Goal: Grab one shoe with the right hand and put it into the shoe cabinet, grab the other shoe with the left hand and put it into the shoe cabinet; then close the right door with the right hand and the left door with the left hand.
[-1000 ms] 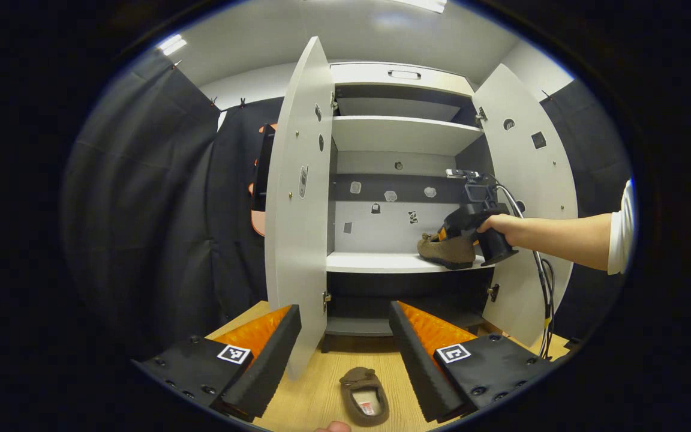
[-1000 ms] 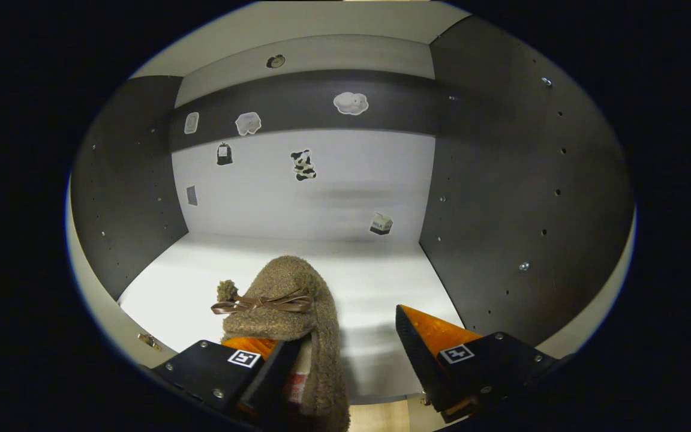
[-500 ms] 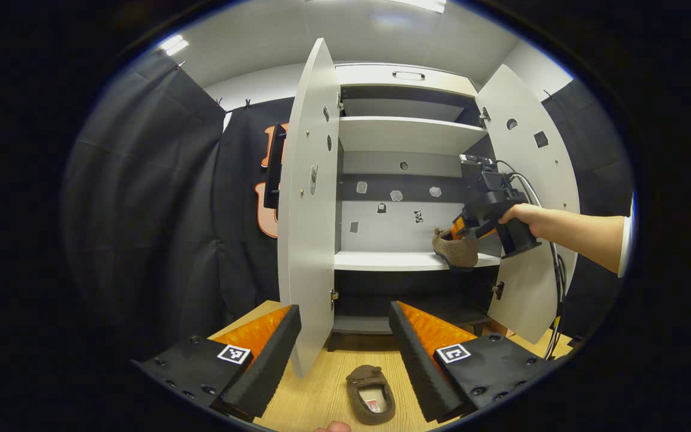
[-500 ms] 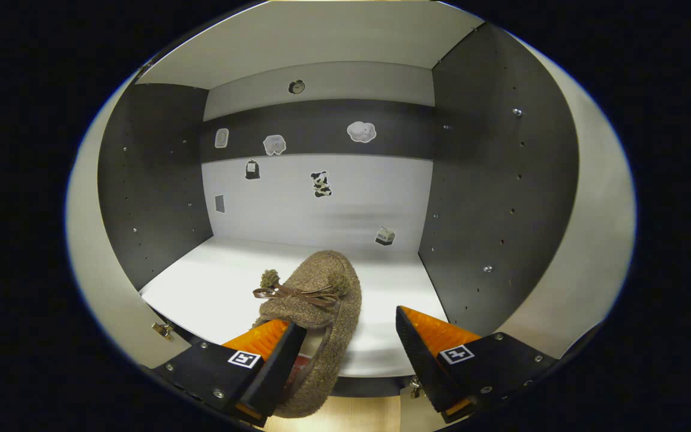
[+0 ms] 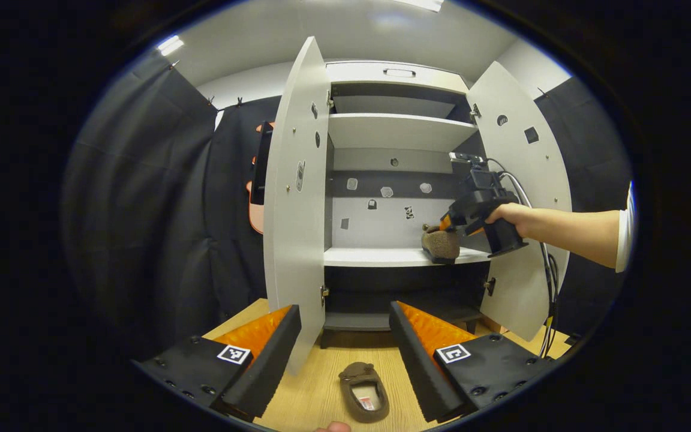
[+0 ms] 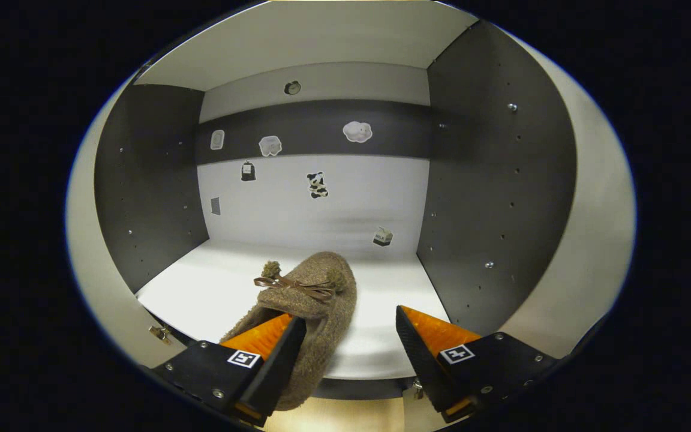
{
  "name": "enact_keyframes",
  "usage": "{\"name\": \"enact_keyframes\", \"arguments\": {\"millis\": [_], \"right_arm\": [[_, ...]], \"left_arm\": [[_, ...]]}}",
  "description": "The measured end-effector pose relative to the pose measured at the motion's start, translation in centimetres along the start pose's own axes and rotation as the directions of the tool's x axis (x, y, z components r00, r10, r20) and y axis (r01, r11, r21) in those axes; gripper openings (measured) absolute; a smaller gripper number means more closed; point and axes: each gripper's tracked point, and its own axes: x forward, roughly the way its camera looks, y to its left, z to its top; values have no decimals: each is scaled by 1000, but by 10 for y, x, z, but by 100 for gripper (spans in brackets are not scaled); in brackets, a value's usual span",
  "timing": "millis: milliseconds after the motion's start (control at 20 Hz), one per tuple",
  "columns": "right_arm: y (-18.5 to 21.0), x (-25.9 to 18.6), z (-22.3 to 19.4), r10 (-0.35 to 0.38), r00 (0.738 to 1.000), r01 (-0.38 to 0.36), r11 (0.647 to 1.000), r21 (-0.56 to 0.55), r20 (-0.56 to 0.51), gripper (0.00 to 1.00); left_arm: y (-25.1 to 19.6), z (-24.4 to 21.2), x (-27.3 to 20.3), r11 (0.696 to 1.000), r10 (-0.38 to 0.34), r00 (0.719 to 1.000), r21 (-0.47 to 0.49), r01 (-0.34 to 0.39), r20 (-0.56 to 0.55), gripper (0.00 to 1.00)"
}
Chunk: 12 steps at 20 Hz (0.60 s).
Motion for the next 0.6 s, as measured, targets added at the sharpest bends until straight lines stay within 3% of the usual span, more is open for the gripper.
{"name": "enact_keyframes", "arguments": {"millis": [300, 450, 600], "right_arm": [[11, -50, 45, 52, 990, -60, 996, 61, 134, 93], [27, -104, 52, 95, 965, -115, 991, 65, 244, 93], [27, -161, 38, 101, 942, -121, 992, 42, 321, 93]], "left_arm": [[-5, 2, 4, 1000, -17, 1000, 16, 16, 4, 97], [-11, -4, 9, 999, -30, 1000, 11, 30, -2, 99], [-11, -16, 13, 999, -26, 999, 30, 26, -18, 97]]}}
